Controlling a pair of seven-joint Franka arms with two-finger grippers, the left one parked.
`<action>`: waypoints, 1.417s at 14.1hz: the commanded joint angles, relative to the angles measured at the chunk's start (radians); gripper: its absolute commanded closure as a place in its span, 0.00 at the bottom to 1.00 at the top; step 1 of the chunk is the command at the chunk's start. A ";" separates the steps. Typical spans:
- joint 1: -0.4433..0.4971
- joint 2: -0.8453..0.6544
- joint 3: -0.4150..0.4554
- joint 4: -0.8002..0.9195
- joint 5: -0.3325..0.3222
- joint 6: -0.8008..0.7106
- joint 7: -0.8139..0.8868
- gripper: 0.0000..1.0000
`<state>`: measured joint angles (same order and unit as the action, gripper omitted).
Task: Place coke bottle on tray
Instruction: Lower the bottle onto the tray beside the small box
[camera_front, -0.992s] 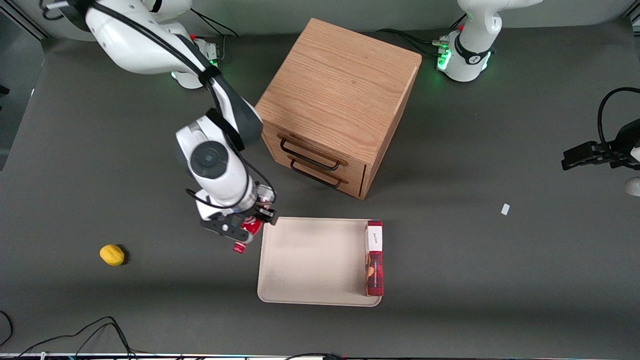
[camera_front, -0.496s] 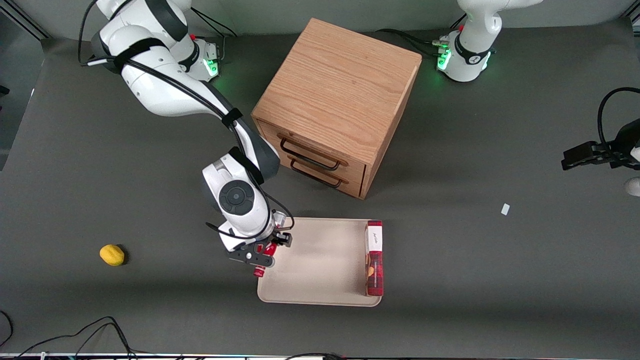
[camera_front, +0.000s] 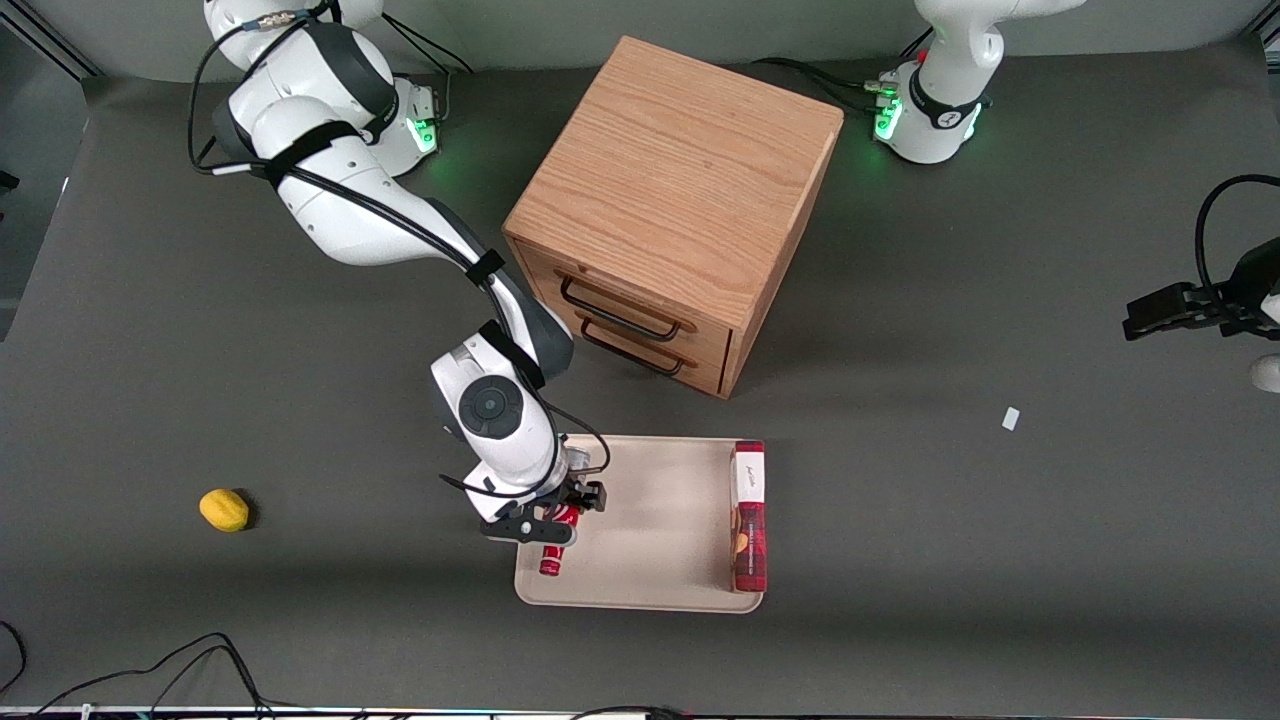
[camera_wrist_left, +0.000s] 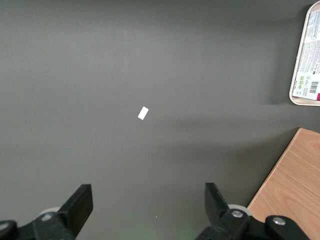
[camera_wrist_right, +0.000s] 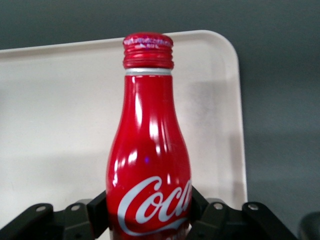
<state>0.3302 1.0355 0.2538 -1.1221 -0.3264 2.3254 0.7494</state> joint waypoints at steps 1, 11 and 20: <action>0.013 0.035 -0.010 0.064 -0.025 0.022 -0.060 1.00; 0.013 0.057 -0.021 0.050 -0.025 0.051 -0.068 0.39; 0.010 0.045 -0.022 0.045 -0.026 0.049 -0.067 0.00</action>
<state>0.3305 1.0796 0.2425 -1.0946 -0.3283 2.3738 0.6911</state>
